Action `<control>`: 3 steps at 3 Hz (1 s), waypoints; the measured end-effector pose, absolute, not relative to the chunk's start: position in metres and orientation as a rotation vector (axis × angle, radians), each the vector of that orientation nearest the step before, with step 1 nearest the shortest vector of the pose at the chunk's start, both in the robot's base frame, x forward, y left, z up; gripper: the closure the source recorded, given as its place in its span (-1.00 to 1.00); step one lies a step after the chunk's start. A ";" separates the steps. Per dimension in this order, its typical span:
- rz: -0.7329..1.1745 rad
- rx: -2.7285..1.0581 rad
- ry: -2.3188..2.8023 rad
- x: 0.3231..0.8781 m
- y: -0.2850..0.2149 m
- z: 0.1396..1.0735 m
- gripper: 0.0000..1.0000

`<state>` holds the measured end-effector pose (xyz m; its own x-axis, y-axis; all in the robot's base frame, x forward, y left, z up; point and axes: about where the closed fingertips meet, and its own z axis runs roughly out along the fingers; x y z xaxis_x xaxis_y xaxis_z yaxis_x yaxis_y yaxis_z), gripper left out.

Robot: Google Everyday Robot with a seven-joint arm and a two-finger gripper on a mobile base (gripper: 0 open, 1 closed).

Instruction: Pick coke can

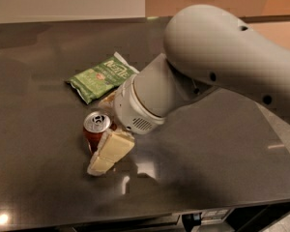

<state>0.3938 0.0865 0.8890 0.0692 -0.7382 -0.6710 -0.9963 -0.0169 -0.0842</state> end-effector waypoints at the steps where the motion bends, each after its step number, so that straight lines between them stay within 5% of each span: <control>1: 0.643 -1.802 1.711 0.394 0.092 0.891 -0.19; 3: 0.581 -1.892 1.735 0.420 0.078 0.913 0.77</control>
Offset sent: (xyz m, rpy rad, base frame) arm 0.0228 -0.0068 0.0163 -0.0063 0.0156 0.0361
